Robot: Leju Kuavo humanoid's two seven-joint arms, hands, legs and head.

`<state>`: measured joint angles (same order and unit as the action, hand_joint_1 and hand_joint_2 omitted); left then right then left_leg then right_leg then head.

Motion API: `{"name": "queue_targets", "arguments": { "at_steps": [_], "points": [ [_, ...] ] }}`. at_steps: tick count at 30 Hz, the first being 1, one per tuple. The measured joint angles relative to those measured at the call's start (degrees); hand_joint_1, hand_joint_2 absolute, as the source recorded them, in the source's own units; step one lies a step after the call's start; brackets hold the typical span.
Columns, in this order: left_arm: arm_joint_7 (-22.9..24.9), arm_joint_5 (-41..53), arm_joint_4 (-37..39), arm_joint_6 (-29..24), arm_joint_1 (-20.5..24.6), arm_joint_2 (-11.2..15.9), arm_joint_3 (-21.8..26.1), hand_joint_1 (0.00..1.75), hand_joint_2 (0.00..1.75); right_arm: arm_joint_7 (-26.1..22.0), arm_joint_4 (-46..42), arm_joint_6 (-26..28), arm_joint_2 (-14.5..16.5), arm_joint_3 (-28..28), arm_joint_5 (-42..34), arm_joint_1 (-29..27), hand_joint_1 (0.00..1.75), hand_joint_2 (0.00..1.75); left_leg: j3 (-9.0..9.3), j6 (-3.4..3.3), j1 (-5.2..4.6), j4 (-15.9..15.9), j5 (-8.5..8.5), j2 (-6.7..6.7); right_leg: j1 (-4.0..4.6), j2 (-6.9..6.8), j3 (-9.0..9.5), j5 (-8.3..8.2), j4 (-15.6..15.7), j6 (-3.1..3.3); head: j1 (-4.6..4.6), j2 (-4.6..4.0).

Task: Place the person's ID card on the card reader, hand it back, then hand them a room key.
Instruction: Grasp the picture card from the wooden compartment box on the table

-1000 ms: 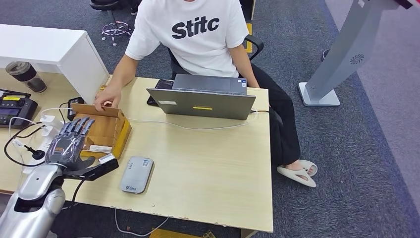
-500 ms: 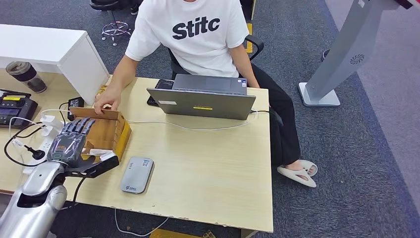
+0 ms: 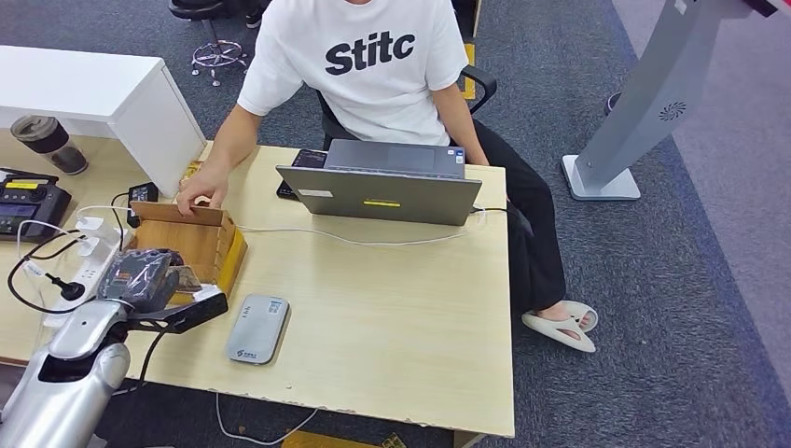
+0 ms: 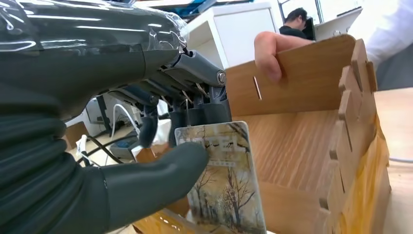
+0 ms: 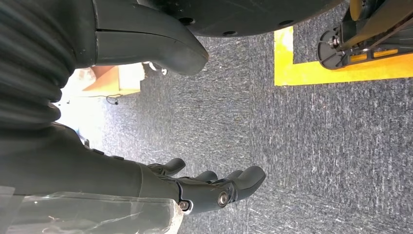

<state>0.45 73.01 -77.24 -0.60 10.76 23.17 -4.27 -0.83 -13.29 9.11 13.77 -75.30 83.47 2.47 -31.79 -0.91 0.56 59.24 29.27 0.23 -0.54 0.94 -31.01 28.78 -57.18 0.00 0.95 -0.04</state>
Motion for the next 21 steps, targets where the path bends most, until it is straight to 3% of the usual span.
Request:
{"name": "queue_targets", "arguments": {
  "at_steps": [11, 21],
  "points": [
    [-0.88, -1.09, 4.26, 1.43, 3.29, 0.48, -1.93, 1.75, 1.75, 0.25, 0.00, -1.08, 0.00, 0.00, -0.21, 0.03, 0.00, 1.75, 0.01, 0.00, 0.00, 0.00, 0.00, 0.00, 0.00, 0.00, 0.02, 0.00, -0.01, 0.00, 0.00, 0.00],
    [0.36, 0.14, 5.59, -0.61, 4.31, 0.19, -3.17, 1.75, 1.75, 0.28, 0.00, -1.06, 0.00, 0.00, -0.22, 0.02, 0.00, 1.75, 0.00, 0.00, 0.00, 0.00, 0.00, 0.00, 0.00, 0.00, 0.00, 0.00, 0.00, 0.00, 0.01, 0.00]
  ]
}}
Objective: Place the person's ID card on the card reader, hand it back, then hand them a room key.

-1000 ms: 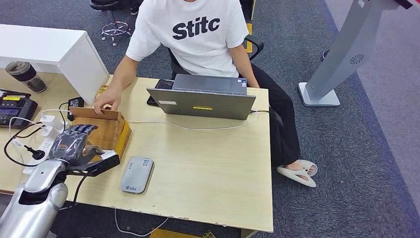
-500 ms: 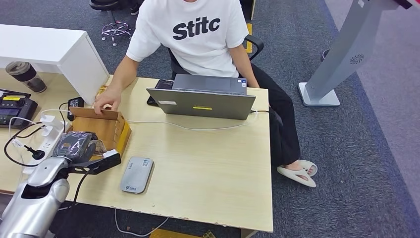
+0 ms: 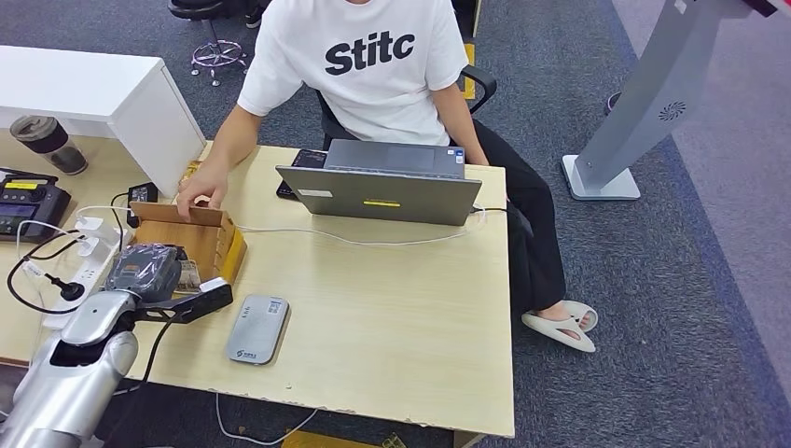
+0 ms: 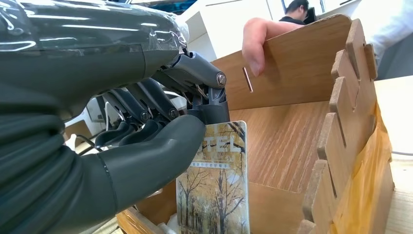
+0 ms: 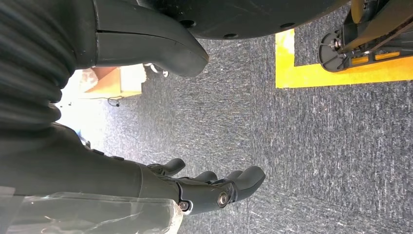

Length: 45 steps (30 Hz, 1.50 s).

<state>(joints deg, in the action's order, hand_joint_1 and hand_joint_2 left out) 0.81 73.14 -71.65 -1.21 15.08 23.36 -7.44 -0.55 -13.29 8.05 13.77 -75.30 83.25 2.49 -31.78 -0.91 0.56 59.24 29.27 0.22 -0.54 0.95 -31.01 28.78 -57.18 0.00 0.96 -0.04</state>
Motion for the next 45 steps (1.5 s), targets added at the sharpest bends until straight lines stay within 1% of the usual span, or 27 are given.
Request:
{"name": "queue_targets", "arguments": {
  "at_steps": [10, 18, 21, 23, 25, 27, 29, 31, 33, 34, 35, 36, 38, 39, 40, 41, 42, 45],
  "points": [
    [1.39, 2.10, -0.57, -3.67, 2.45, -0.60, -0.41, 1.75, 1.75, -0.97, 0.00, 0.16, 0.00, 0.00, 0.14, -0.04, 0.00, 1.75, 0.01, 0.00, 0.00, 0.01, -0.01, 0.00, 0.00, 0.00, 0.01, -0.02, 0.00, 0.00, 0.00, 0.00],
    [1.80, 2.56, -1.45, -4.06, 3.16, -0.60, -0.41, 1.75, 1.75, -1.05, 0.00, 0.16, 0.00, 0.00, 0.25, -0.05, 0.00, 1.75, 0.01, 0.00, 0.00, 0.01, -0.01, 0.01, 0.00, -0.01, 0.01, -0.02, 0.00, 0.00, 0.00, 0.00],
    [4.18, 6.91, -2.16, -4.21, 6.33, -0.23, -0.41, 1.75, 1.75, -0.93, 0.00, 0.09, -0.05, 0.00, 0.91, -0.05, 0.00, 1.75, 0.00, 0.00, 0.01, 0.01, -0.01, 0.01, 0.01, -0.01, 0.01, -0.02, -0.01, 0.01, -0.01, 0.00],
    [5.99, 10.41, -2.31, -4.27, 8.98, 0.33, -0.41, 1.75, 1.75, -0.87, 0.00, 0.04, -0.14, 0.01, 1.43, -0.04, 0.00, 1.75, 0.00, 0.00, 0.01, 0.01, -0.02, 0.01, 0.01, -0.01, 0.01, -0.02, -0.02, 0.02, -0.01, 0.00],
    [7.10, 12.44, -2.26, -4.25, 10.69, 1.07, -0.41, 1.75, 1.75, -0.89, 0.00, 0.05, -0.23, 0.07, 1.66, -0.04, 0.00, 1.75, 0.00, 0.00, 0.01, 0.01, -0.02, 0.01, 0.01, 0.00, 0.01, -0.03, -0.03, 0.03, 0.00, 0.00],
    [8.42, 14.75, -2.04, -4.25, 12.56, 2.27, -0.42, 1.75, 1.75, -0.90, 0.01, 0.04, -0.37, 0.26, 2.15, -0.03, 0.00, 1.75, 0.00, 0.01, 0.02, 0.01, -0.03, 0.00, 0.02, 0.02, 0.00, -0.04, -0.04, 0.04, 0.00, 0.00],
    [10.21, 16.12, -1.70, -4.24, 14.44, 3.93, -0.62, 1.75, 1.75, -0.88, 0.02, 0.01, -0.48, 0.51, 2.51, -0.03, 0.00, 1.75, 0.00, 0.01, 0.03, 0.01, -0.04, -0.01, 0.02, 0.04, -0.01, -0.05, -0.04, 0.05, -0.01, 0.00],
    [12.73, 16.51, -1.38, -4.11, 16.31, 6.27, -1.51, 1.75, 1.75, -0.94, 0.02, -0.03, -0.57, 0.69, 2.89, 0.01, 0.00, 1.75, 0.00, 0.02, 0.05, 0.01, -0.04, -0.04, 0.04, 0.07, -0.04, -0.05, -0.05, 0.06, -0.01, 0.00],
    [14.98, 16.67, -0.46, -3.55, 18.84, 8.52, -3.19, 1.75, 1.75, -2.53, 0.02, -0.71, -0.62, 1.05, 3.44, 0.55, 0.00, 1.75, -0.03, 0.04, 0.06, 0.02, -0.07, -0.04, 0.05, 0.08, -0.09, -0.07, -0.05, 0.06, -0.02, 0.00],
    [15.40, 16.70, 1.04, -3.97, 21.03, 8.90, -4.43, 1.75, 1.75, -2.95, 0.00, -1.96, -0.96, 1.41, 3.66, 1.71, 0.00, 1.75, -0.10, 0.07, 0.06, 0.03, -0.15, -0.03, 0.06, 0.08, -0.16, -0.14, -0.05, 0.07, -0.03, 0.00],
    [15.47, 16.72, 3.14, -4.85, 23.79, 8.71, -5.90, 1.75, 1.75, -2.30, 0.00, -4.24, -1.83, 1.86, 3.76, 3.66, 0.00, 1.75, -0.22, 0.09, 0.03, 0.06, -0.27, 0.01, 0.06, 0.06, -0.27, -0.27, -0.04, 0.05, -0.07, 0.00],
    [15.32, 16.75, 5.66, -6.19, 27.20, 7.78, -7.67, 1.75, 1.75, -0.10, -0.05, -8.29, -3.24, 2.44, 3.60, 6.66, 0.00, 1.75, -0.39, 0.05, 0.01, 0.10, -0.44, 0.04, 0.04, 0.02, -0.41, -0.45, -0.02, 0.00, -0.11, 0.00],
    [15.38, 16.82, 10.11, -7.67, 33.54, 4.95, -11.75, 1.75, 1.75, 6.19, -1.43, -19.71, -6.83, 4.00, 1.38, 13.11, 0.00, 1.75, -0.66, -0.08, -0.10, 0.16, -0.76, 0.07, -0.09, -0.02, -0.62, -0.79, 0.00, -0.16, -0.06, 0.00],
    [15.62, 16.85, 11.69, -7.64, 36.00, 3.59, -13.69, 1.75, 1.75, 8.72, -3.32, -25.51, -8.17, 5.41, -1.76, 15.64, 0.00, 1.75, -0.70, -0.16, -0.15, 0.18, -0.85, 0.05, -0.16, 0.00, -0.65, -0.90, 0.01, -0.24, 0.01, 0.00],
    [15.84, 16.84, 12.92, -7.48, 37.68, 2.62, -15.32, 1.75, 1.75, 10.57, -5.75, -29.68, -9.05, 7.36, -6.21, 17.03, 0.00, 1.75, -0.69, -0.18, -0.20, 0.19, -0.91, 0.00, -0.22, 0.05, -0.63, -1.00, 0.03, -0.29, 0.10, 0.00],
    [15.90, 16.81, 13.83, -7.55, 38.94, 1.98, -16.40, 1.75, 1.75, 12.15, -8.35, -32.07, -9.59, 9.89, -11.55, 17.57, 0.00, 1.75, -0.67, -0.20, -0.23, 0.20, -0.93, -0.04, -0.24, 0.10, -0.62, -1.08, 0.05, -0.33, 0.13, 0.00],
    [15.84, 16.69, 14.67, -7.96, 39.88, 1.50, -17.19, 1.75, 1.75, 13.76, -10.85, -33.18, -10.20, 13.10, -17.67, 17.29, 0.00, 1.75, -0.68, -0.23, -0.25, 0.22, -0.94, -0.06, -0.25, 0.13, -0.61, -1.15, 0.06, -0.35, 0.11, 0.00],
    [15.07, 15.69, 17.00, -10.31, 41.53, 0.69, -17.79, 1.75, 1.75, 17.63, -16.17, -32.24, -12.07, 24.52, -34.33, 13.85, 0.00, 1.75, -0.79, -0.24, -0.28, 0.25, -0.95, -0.02, -0.25, 0.13, -0.68, -1.18, 0.08, -0.36, 0.09, 0.00]
  ]
}}
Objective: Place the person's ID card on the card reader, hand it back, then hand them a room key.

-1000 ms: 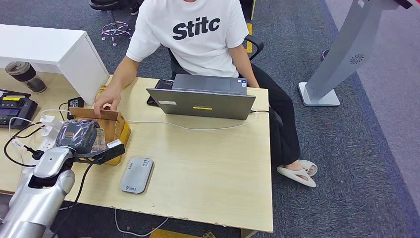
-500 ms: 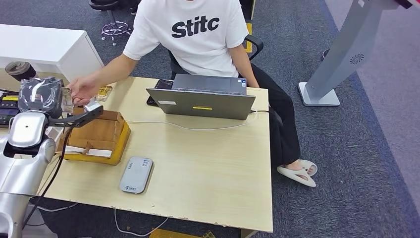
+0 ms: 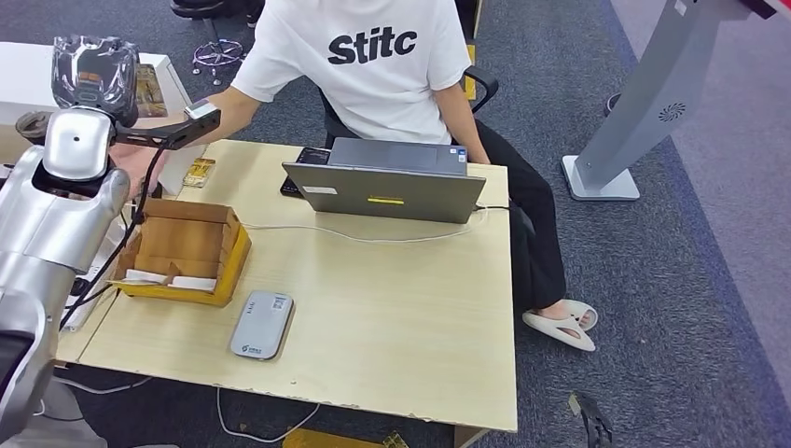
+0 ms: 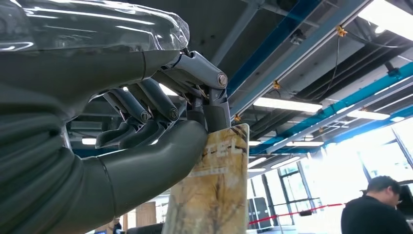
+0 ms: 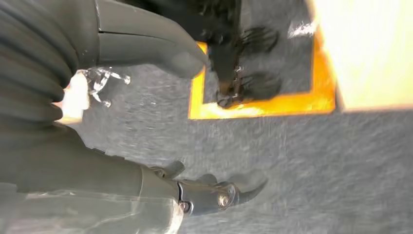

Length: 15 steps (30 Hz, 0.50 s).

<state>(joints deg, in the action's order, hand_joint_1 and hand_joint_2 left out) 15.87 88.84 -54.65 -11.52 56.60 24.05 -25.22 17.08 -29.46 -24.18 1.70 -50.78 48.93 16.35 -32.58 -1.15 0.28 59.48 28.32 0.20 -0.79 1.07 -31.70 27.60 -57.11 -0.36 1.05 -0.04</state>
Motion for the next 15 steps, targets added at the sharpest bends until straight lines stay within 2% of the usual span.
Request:
{"name": "queue_targets", "arguments": {
  "at_steps": [3, 6, 8, 11, 15],
  "points": [
    [-0.36, -0.63, 1.89, -1.46, 0.52, -0.75, 0.00, 1.75, 1.75, 1.43, -3.44, 0.89, -1.36, 9.86, -7.69, -2.85, 0.00, 1.75, -0.11, 0.01, -0.04, -0.04, 0.01, -0.13, 0.01, 0.12, -0.20, 0.00, -0.02, 0.01, -0.07, 0.00],
    [-0.50, -1.19, 3.15, -2.09, 0.66, -1.46, 0.00, 1.75, 1.75, 2.81, -5.80, 1.80, -2.35, 16.52, -11.85, -4.29, 0.00, 1.75, -0.13, 0.02, -0.04, -0.07, 0.00, -0.21, 0.03, 0.17, -0.29, 0.01, -0.04, 0.02, -0.11, 0.00],
    [-0.81, -2.50, 3.82, -2.78, 0.68, -1.82, 0.01, 1.75, 1.75, 4.32, -7.30, 3.24, -3.32, 21.28, -17.40, -5.48, 0.00, 1.75, -0.14, 0.06, -0.04, -0.08, -0.03, -0.15, 0.04, 0.11, -0.29, 0.02, -0.08, 0.04, -0.15, 0.00],
    [-1.38, -4.61, 4.47, -3.59, 0.66, -2.52, 0.02, 1.75, 1.75, 6.04, -9.33, 5.73, -5.40, 28.82, -25.81, -7.27, 0.00, 1.75, -0.18, 0.09, 0.00, -0.09, -0.05, -0.09, 0.04, 0.05, -0.29, 0.03, -0.11, 0.05, -0.19, 0.00],
    [-1.97, -6.56, 5.08, -4.27, 0.65, -3.58, 0.05, 1.75, 1.75, 6.92, -10.77, 8.20, -8.10, 37.26, -32.19, -8.38, 0.00, 1.75, -0.20, 0.09, 0.04, -0.08, -0.05, -0.10, 0.02, 0.06, -0.29, 0.02, -0.11, 0.05, -0.13, 0.00]
  ]
}}
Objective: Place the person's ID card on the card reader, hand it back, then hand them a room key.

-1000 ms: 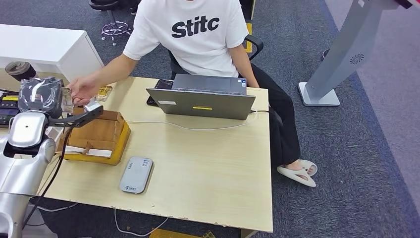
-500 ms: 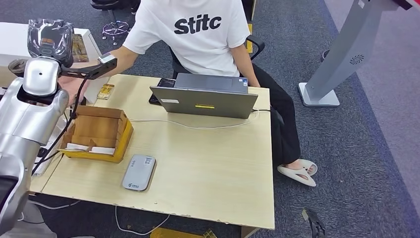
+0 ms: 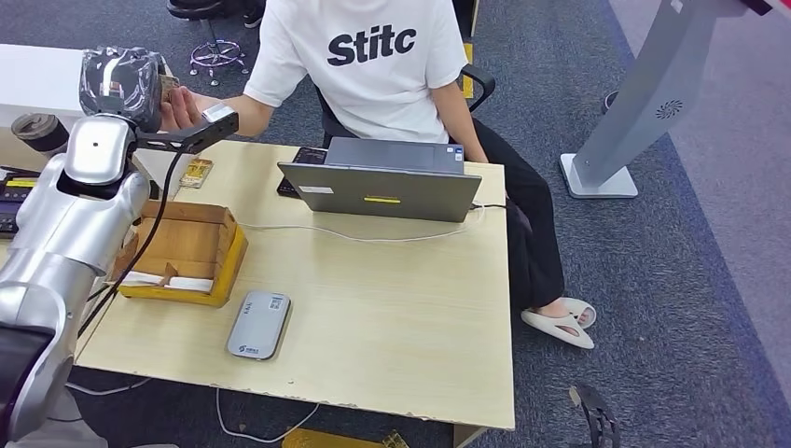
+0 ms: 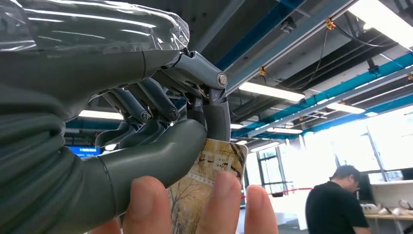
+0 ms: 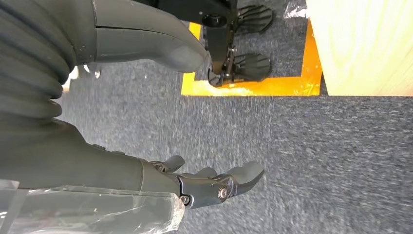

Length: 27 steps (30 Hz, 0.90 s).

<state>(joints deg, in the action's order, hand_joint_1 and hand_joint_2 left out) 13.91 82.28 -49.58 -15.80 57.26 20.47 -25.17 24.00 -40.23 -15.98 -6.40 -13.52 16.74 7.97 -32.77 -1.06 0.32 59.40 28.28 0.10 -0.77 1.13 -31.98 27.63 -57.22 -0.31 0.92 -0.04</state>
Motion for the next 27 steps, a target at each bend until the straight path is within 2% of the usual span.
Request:
{"name": "queue_targets", "arguments": {
  "at_steps": [1, 4, 5, 9, 15, 18, 22, 27],
  "points": [
    [-0.08, -0.33, 0.15, -0.15, 0.00, -0.20, 0.01, 1.37, 1.75, 0.09, -0.22, 0.40, -0.49, 1.74, -0.81, -0.11, 0.00, 1.75, 0.00, 0.00, 0.00, 0.00, 0.00, 0.00, 0.00, 0.00, 0.00, 0.00, 0.00, 0.00, 0.01, 0.00],
    [-0.18, -0.85, 0.64, -1.04, -0.06, -0.55, 0.08, 0.06, 1.75, 0.31, -0.64, 1.01, -1.65, 5.68, -2.52, -0.25, 0.00, 1.75, 0.00, 0.00, -0.01, 0.01, 0.00, 0.00, -0.01, 0.00, 0.00, 0.00, 0.01, 0.00, 0.02, 0.00],
    [-0.29, -1.14, 0.81, -1.84, -0.14, -0.64, 0.21, 0.00, 1.75, 0.45, -0.71, 1.19, -2.11, 6.84, -3.50, -0.29, 0.00, 1.75, 0.00, 0.00, -0.01, 0.01, 0.00, 0.00, -0.01, -0.01, 0.00, 0.00, 0.01, 0.00, 0.01, 0.00],
    [-1.00, -2.26, 1.30, -5.48, -0.76, -1.17, 1.17, 0.00, 1.75, 0.95, -0.75, 1.65, -4.01, 11.09, -7.45, -0.45, 0.00, 1.75, -0.01, 0.00, -0.01, 0.01, 0.00, 0.03, 0.00, -0.03, 0.00, 0.00, 0.01, 0.00, -0.03, 0.00],
    [-2.37, -3.90, 1.55, -7.93, -2.19, -1.96, 1.89, 0.00, 1.75, 0.97, -0.87, 1.96, -6.19, 15.16, -10.50, -1.04, 0.00, 1.75, -0.03, 0.00, -0.01, 0.00, 0.00, 0.04, 0.00, -0.03, -0.01, 0.01, 0.01, 0.00, -0.05, 0.00],
    [-4.69, -6.70, 1.38, -10.68, -3.69, -2.19, 2.66, 0.00, 1.75, 0.86, -1.29, 2.71, -6.88, 16.53, -11.68, -1.62, 0.00, 1.75, -0.02, 0.00, -0.01, 0.00, 0.00, 0.03, -0.01, -0.03, 0.00, 0.01, 0.01, 0.00, -0.05, 0.00],
    [-9.43, -12.17, -1.08, -16.01, -8.83, -2.11, 4.89, 0.00, 1.75, 0.76, -2.88, 3.81, -7.93, 18.03, -13.69, -3.47, 0.00, 1.75, -0.03, 0.00, -0.02, -0.02, 0.01, 0.02, -0.01, -0.02, 0.00, 0.02, 0.01, -0.01, -0.08, 0.00],
    [-15.22, -16.93, -8.83, -22.55, -20.15, -0.57, 9.32, 0.00, 1.75, 0.98, -5.89, 4.72, -9.65, 19.58, -16.63, -6.52, 0.00, 1.75, -0.02, 0.08, -0.03, -0.07, 0.10, -0.04, -0.01, 0.05, -0.03, 0.11, 0.01, 0.05, -0.06, 0.00]
  ]
}}
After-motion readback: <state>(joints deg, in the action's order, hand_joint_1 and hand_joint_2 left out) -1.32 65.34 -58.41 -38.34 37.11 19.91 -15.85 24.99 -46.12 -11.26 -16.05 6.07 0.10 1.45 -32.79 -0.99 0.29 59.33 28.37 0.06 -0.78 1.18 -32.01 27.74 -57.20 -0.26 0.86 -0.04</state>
